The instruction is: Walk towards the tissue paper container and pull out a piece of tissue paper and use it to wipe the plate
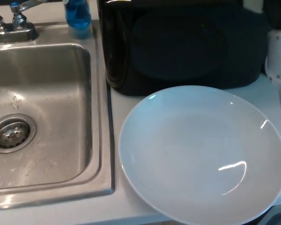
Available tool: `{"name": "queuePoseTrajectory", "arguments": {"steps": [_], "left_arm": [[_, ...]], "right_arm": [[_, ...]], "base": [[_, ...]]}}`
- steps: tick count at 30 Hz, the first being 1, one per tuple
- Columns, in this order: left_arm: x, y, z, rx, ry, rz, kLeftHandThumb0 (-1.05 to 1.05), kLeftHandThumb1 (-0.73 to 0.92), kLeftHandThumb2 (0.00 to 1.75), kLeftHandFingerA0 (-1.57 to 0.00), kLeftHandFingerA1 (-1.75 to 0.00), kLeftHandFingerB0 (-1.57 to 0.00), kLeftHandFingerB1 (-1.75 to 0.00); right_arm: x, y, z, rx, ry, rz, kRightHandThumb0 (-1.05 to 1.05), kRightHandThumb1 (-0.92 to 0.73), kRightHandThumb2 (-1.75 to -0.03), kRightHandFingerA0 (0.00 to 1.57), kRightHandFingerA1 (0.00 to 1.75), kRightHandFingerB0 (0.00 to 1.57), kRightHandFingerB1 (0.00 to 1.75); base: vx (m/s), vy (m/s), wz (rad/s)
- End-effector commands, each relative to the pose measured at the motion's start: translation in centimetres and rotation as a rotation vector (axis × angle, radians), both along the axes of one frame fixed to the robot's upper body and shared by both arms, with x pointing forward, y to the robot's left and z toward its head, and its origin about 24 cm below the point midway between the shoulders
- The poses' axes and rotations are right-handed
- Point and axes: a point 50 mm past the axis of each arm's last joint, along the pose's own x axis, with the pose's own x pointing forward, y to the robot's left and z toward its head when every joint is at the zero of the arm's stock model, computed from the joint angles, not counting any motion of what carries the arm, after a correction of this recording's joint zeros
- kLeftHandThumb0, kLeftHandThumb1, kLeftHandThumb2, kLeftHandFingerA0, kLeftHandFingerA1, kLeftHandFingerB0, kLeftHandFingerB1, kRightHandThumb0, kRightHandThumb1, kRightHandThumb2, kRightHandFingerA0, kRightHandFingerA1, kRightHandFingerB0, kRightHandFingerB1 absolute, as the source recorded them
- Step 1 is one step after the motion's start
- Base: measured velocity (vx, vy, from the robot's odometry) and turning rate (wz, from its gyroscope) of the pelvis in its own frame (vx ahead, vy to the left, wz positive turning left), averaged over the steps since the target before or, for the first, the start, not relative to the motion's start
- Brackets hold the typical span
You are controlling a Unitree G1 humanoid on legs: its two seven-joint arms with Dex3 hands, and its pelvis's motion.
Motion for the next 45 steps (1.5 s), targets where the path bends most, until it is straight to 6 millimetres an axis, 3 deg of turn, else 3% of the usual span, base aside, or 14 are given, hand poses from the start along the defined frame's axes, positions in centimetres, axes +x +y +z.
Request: {"name": "queuePoseTrajectory", "arguments": {"steps": [1,3,4,6,17,20,23,30,31,36,41,43,44,45], "left_arm": [[0.6,1.3,0.7,0.065,-0.050,-0.051,-0.08,0.47,1.06,-1.05,-0.99,-0.95,-0.80],[0.6,1.3,0.7,0.065,-0.050,-0.051,-0.08,0.47,1.06,-1.05,-0.99,-0.95,-0.80],[0.7,1.3,0.7,0.070,-0.048,-0.067,-0.07,0.48,1.05,-1.00,-1.00,-0.90,-0.77],[0.8,1.3,0.7,0.073,-0.047,-0.076,-0.07,0.52,0.92,-0.99,-1.05,-0.90,-0.71],[1.0,1.6,0.5,0.068,-0.012,-0.065,-0.08,0.51,0.94,-1.04,-0.99,-0.91,-0.71],[0.8,1.5,0.5,0.071,-0.010,-0.076,-0.12,0.57,0.79,-1.04,-1.01,-0.91,-0.68],[0.8,1.7,0.6,0.078,0.002,-0.086,-0.08,0.51,0.94,-1.06,-0.98,-0.91,-0.70],[0.6,1.8,0.6,0.089,0.014,-0.087,-0.07,0.52,0.89,-1.06,-0.98,-0.92,-0.67],[0.6,1.7,0.5,0.076,0.017,-0.067,-0.07,0.55,0.85,-1.07,-1.00,-0.93,-0.67],[1.7,2.0,0.3,0.074,0.010,-0.067,-0.06,0.57,0.80,-1.01,-0.91,-0.92,-0.64],[2.3,2.1,0.2,0.074,-0.020,-0.076,-0.08,0.59,0.76,-1.01,-0.87,-0.91,-0.64],[2.4,2.0,0.2,0.074,-0.022,-0.077,-0.08,0.59,0.76,-1.01,-0.87,-0.91,-0.64],[3.1,2.5,0.2,0.076,-0.039,-0.047,-0.06,0.53,0.92,-1.04,-0.94,-0.92,-0.68],[3.2,2.6,0.1,0.077,-0.042,-0.043,-0.06,0.53,0.92,-1.04,-0.94,-0.92,-0.68]], "right_arm": [[-2.3,-2.3,6.5,0.262,-0.401,0.005,-0.32,-0.51,-1.26,0.99,1.75,0.70,1.73],[-2.3,-2.3,6.6,0.264,-0.404,0.005,-0.32,-0.51,-1.26,0.99,1.75,0.70,1.73],[-2.9,-2.7,8.0,0.284,-0.458,0.030,-0.30,-0.42,-1.43,1.05,1.75,0.77,1.75],[-3.3,-3.1,9.1,0.291,-0.493,0.034,-0.32,-0.43,-1.41,1.08,1.75,0.78,1.75],[-3.9,-4.3,11.0,0.305,-0.553,0.005,-0.32,-0.45,-1.34,1.05,1.75,0.80,1.66],[-4.1,-4.7,11.2,0.309,-0.559,-0.014,-0.28,-0.44,-1.36,1.01,1.75,0.78,1.68],[-4.6,-5.6,11.8,0.283,-0.599,-0.022,-0.26,-0.43,-1.35,0.99,1.75,0.78,1.65],[-5.0,-6.6,11.9,0.297,-0.614,0.002,-0.26,-0.44,-1.36,0.97,1.75,0.78,1.59],[-5.8,-7.3,11.7,0.321,-0.595,0.101,-0.24,-0.41,-1.45,0.94,1.74,0.83,1.62],[-6.7,-7.7,9.0,0.345,-0.375,0.295,-0.20,-0.43,-1.46,1.02,1.75,0.86,1.62],[-7.4,-6.4,6.1,0.244,-0.179,0.328,-0.22,-0.43,-1.40,0.97,1.74,0.82,1.61],[-7.5,-6.4,6.1,0.244,-0.173,0.330,-0.22,-0.43,-1.40,0.97,1.74,0.82,1.61],[-9.1,-5.0,0.0,0.060,0.103,0.399,-0.17,-0.32,-1.41,0.89,1.75,0.81,1.61],[-9.4,-4.8,-0.6,0.042,0.136,0.411,-0.17,-0.32,-1.41,0.89,1.75,0.81,1.61]], "base": [[0.00,0.000,0.00],[0.00,0.000,0.00],[0.00,0.000,0.00],[0.00,0.000,0.00],[0.00,0.000,0.00],[0.00,0.000,0.00],[0.00,0.000,0.00],[0.00,0.000,0.00],[0.00,0.000,0.00],[0.00,0.000,0.00],[0.00,0.000,0.00],[0.00,0.000,0.00],[0.00,0.000,0.00],[0.00,0.000,0.00]]}}
